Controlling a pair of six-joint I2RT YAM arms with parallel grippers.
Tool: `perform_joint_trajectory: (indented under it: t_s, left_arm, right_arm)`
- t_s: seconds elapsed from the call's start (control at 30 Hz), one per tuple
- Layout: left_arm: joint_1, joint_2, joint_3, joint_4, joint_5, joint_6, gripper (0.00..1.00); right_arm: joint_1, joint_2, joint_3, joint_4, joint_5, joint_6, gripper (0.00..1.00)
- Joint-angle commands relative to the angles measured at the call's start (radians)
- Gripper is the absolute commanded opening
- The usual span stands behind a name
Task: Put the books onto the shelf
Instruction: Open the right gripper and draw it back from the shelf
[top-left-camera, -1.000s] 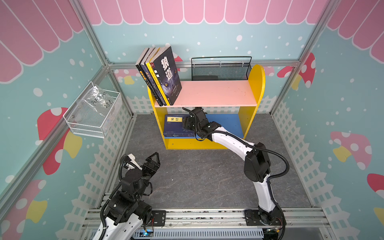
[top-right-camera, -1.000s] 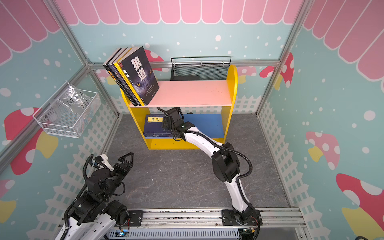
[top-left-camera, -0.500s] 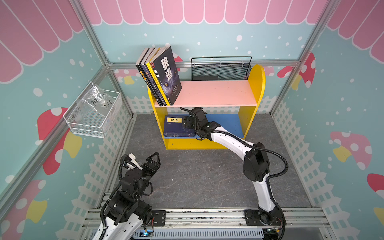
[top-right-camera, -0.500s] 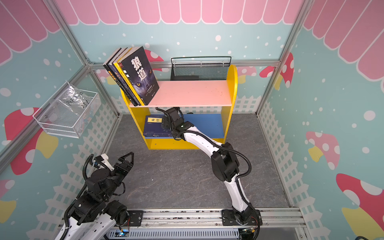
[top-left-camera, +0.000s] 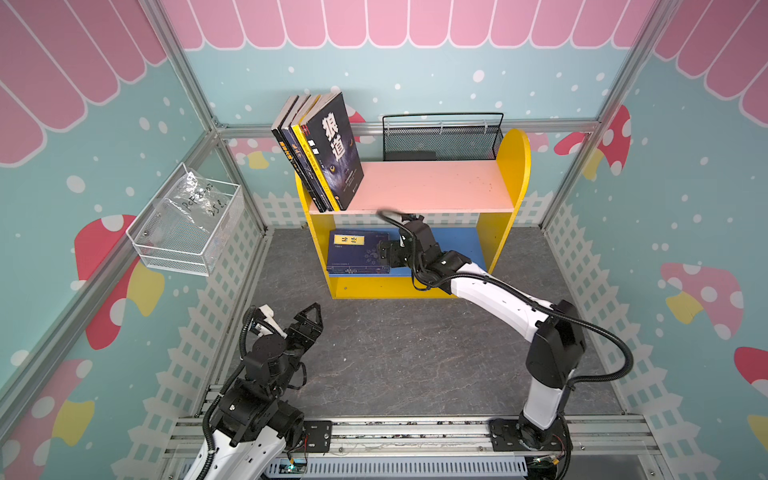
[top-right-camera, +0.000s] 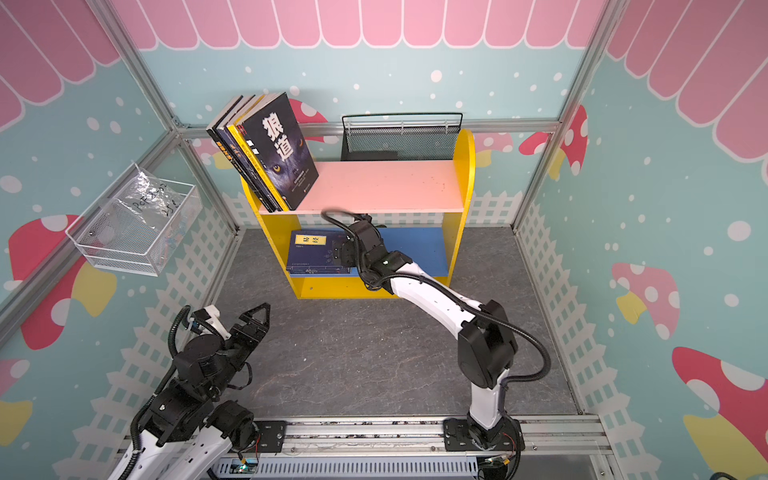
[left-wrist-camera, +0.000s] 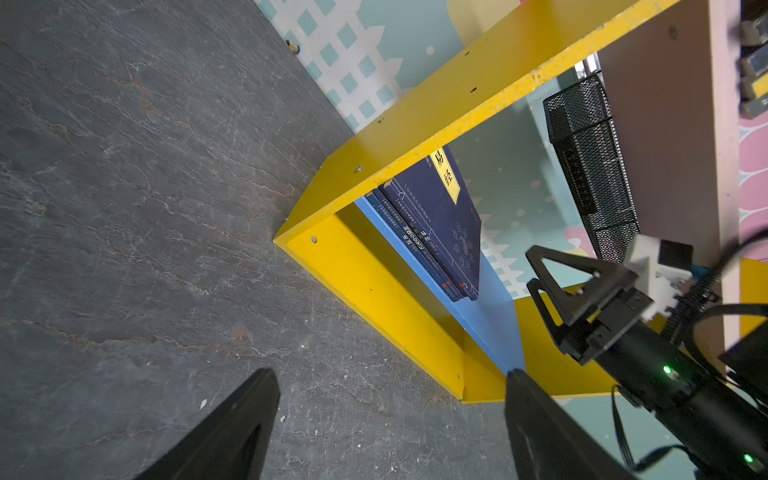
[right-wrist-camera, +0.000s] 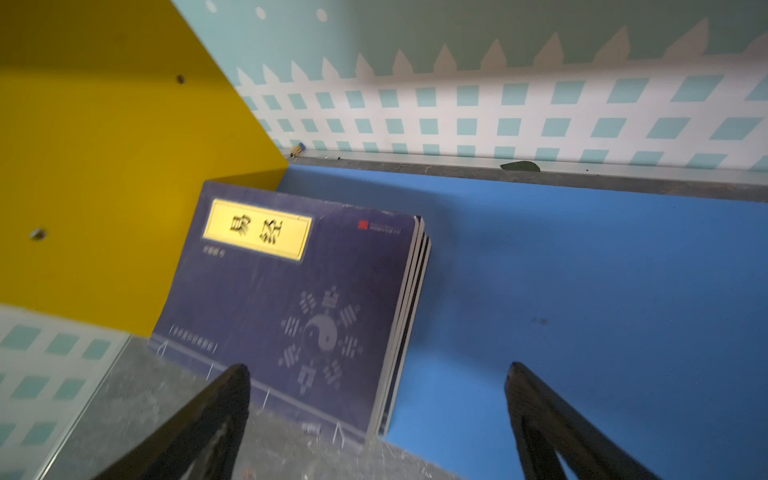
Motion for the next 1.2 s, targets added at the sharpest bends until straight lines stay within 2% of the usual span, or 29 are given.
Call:
perform_joint_trajectory:
  t_s: [0.0,0.13,0.27,0.43,0.73,1.17]
  left_arm:
    - [0.004,0.011,0.018,0.005,0.001,0.019,0.87]
    - [0.005,0.032,0.024,0.019,0.003,0.019,0.87]
    - [0.005,0.043,0.027,0.03,0.008,0.017,0.87]
    - [0.005,0.039,0.029,0.028,0.015,0.014,0.87]
    - [0.005,0.025,0.022,0.019,0.012,0.005,0.87]
    - [0.005,0.015,0.024,0.004,0.002,0.001,0.87]
  right_arm:
    - [0.013,-0.081,-0.056,0.012,-0.124,-0.079,0.97]
    - [0.042,-0.116,-0.144,-0.007,-0.191,-0.104,0.98]
    - [0.06,-0.095,-0.159,0.005,-0.24,-0.109,0.98]
    - [0.072,-0.049,-0.168,0.048,-0.223,-0.103,0.97]
    - [0.073,0.039,-0.175,0.153,-0.074,-0.142,0.94]
    - [0.073,0.152,-0.09,0.18,-0.04,-0.171,0.92]
